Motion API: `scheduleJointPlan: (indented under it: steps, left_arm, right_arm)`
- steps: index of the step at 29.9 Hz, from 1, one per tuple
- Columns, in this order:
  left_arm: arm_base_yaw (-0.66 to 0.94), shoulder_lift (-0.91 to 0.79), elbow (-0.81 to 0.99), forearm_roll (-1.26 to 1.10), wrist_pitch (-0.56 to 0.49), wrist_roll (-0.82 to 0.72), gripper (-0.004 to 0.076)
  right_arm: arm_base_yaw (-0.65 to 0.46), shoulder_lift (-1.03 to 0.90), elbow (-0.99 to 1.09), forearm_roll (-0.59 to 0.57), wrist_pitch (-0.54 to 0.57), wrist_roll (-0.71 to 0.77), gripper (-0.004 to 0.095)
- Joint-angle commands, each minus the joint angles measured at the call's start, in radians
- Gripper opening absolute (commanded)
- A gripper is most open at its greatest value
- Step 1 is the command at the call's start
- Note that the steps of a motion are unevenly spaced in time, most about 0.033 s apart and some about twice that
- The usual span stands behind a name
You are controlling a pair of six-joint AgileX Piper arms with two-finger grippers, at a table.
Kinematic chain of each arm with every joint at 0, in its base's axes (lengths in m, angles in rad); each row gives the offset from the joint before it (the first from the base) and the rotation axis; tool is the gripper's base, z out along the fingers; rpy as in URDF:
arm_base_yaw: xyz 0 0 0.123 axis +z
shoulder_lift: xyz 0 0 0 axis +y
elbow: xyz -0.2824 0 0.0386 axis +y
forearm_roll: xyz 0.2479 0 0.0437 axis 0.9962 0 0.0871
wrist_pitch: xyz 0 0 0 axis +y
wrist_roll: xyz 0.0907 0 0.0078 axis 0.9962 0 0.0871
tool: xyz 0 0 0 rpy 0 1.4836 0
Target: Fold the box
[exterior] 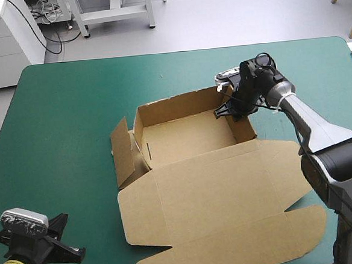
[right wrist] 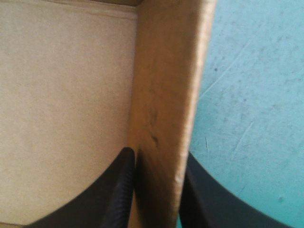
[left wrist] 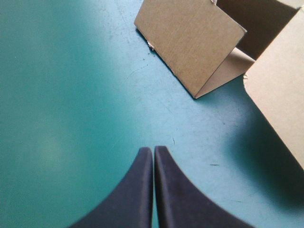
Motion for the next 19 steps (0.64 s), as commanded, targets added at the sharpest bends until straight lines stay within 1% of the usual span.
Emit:
scheduleJointPlan:
  steps: [1, 6, 10, 13, 19]
  left_arm:
    - [0.001, 0.011, -0.022, 0.002, -0.062, -0.013, -0.0008]
    - [0.001, 0.011, -0.022, 0.002, -0.062, -0.013, -0.0008]
    - [0.001, 0.011, -0.022, 0.002, -0.062, -0.013, -0.0008]
    - [0.001, 0.011, -0.022, 0.002, -0.062, -0.015, -0.0008]
    - [0.001, 0.011, -0.022, -0.014, -0.062, -0.015, -0.0008]
  right_arm:
    - [-0.001, -0.093, -0.081, -0.009, 0.002, -0.006, 0.0351]
    - [-0.001, -0.189, -0.083, -0.020, 0.002, -0.010, 0.0367]
    - [-0.001, -0.276, -0.083, -0.020, 0.002, -0.017, 0.0472]
    - [-0.001, -0.316, -0.083, -0.024, 0.002, -0.017, 0.0517]
    - [-0.001, -0.330, -0.068, -0.024, 0.002, -0.017, 0.0516]
